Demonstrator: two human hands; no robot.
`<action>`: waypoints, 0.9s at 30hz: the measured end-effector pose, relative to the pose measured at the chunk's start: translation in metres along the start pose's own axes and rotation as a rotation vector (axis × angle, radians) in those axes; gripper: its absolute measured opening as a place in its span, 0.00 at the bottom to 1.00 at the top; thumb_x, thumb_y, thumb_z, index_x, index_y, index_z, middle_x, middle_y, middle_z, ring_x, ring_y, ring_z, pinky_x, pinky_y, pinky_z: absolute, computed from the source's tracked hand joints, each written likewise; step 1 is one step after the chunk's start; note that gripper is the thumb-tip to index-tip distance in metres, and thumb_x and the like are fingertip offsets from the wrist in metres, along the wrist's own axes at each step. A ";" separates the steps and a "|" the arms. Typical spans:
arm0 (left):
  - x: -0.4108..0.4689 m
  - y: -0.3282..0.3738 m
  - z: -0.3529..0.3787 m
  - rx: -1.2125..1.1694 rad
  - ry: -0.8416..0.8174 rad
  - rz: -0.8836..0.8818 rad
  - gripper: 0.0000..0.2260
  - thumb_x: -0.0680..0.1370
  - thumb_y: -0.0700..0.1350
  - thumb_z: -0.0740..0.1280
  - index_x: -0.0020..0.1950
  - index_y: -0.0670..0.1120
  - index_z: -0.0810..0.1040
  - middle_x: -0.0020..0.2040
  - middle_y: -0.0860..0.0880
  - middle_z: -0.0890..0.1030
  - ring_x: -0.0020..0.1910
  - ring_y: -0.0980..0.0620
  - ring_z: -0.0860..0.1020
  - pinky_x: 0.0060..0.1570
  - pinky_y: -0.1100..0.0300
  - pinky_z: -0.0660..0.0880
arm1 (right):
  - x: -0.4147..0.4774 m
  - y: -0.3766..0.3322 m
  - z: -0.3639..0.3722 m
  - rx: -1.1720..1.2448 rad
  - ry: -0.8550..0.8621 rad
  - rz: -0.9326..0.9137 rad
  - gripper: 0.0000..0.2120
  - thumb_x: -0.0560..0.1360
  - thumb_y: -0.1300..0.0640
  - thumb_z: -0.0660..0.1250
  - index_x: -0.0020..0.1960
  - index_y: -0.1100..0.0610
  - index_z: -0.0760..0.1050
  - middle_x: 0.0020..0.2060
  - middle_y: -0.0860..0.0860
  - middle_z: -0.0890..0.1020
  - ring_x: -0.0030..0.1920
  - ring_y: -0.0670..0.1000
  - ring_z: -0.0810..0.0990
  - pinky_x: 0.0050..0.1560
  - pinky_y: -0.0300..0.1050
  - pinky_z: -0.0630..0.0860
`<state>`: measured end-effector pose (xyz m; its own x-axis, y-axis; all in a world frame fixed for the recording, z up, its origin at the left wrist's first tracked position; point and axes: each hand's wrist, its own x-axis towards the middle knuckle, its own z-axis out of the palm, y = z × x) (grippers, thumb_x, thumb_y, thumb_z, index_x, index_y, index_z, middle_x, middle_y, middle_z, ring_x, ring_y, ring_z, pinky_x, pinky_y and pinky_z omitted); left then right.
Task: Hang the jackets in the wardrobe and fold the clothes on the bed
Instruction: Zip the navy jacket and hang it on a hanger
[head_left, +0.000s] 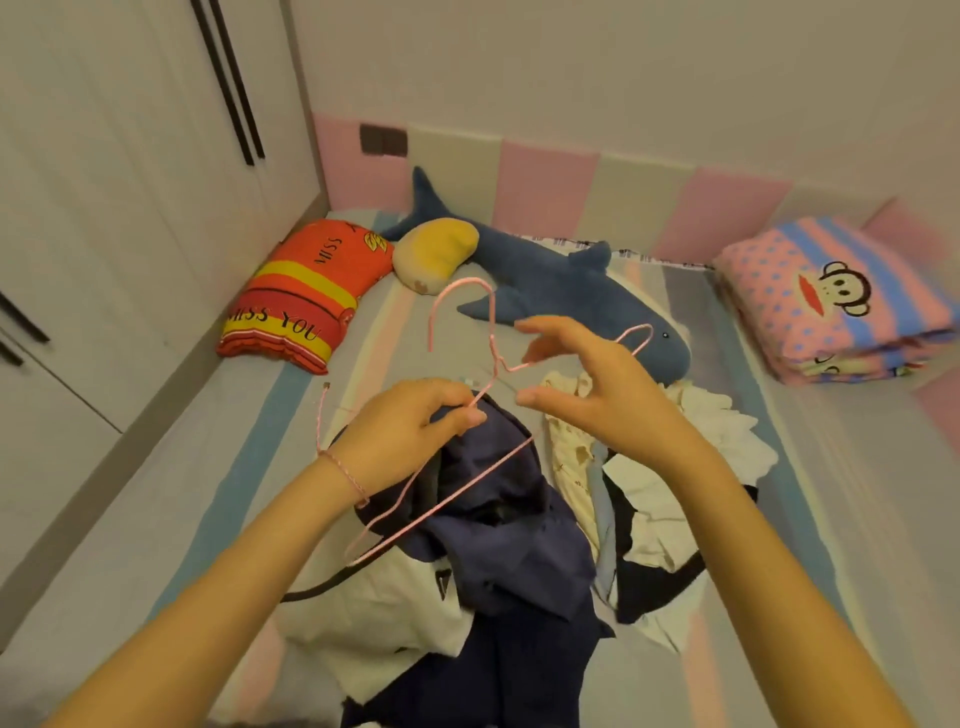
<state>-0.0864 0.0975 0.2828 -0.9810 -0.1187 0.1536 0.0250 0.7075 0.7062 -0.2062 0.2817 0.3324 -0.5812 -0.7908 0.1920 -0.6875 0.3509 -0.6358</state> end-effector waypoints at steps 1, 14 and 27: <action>-0.001 0.007 -0.001 0.038 -0.023 0.015 0.12 0.74 0.60 0.59 0.35 0.57 0.70 0.34 0.52 0.74 0.36 0.56 0.74 0.38 0.54 0.71 | -0.002 -0.007 0.003 -0.057 0.000 -0.020 0.21 0.70 0.36 0.65 0.56 0.48 0.77 0.46 0.44 0.81 0.48 0.41 0.78 0.51 0.45 0.77; -0.008 0.002 -0.024 -0.307 0.198 -0.156 0.14 0.65 0.45 0.77 0.47 0.44 0.79 0.44 0.49 0.81 0.43 0.60 0.78 0.43 0.70 0.74 | -0.060 0.049 -0.026 0.651 0.746 0.613 0.20 0.77 0.53 0.64 0.26 0.51 0.70 0.18 0.44 0.65 0.21 0.42 0.59 0.26 0.37 0.58; -0.007 -0.006 -0.013 -0.627 0.133 -0.255 0.21 0.70 0.26 0.68 0.55 0.44 0.68 0.44 0.45 0.79 0.42 0.51 0.80 0.44 0.61 0.78 | -0.026 0.005 0.014 1.562 0.759 0.277 0.23 0.82 0.47 0.54 0.30 0.54 0.69 0.20 0.44 0.64 0.21 0.43 0.57 0.22 0.35 0.54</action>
<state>-0.0767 0.0850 0.2863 -0.9400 -0.3407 -0.0154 -0.0576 0.1143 0.9918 -0.1886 0.2969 0.3137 -0.9671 -0.2494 -0.0510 0.2171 -0.7036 -0.6766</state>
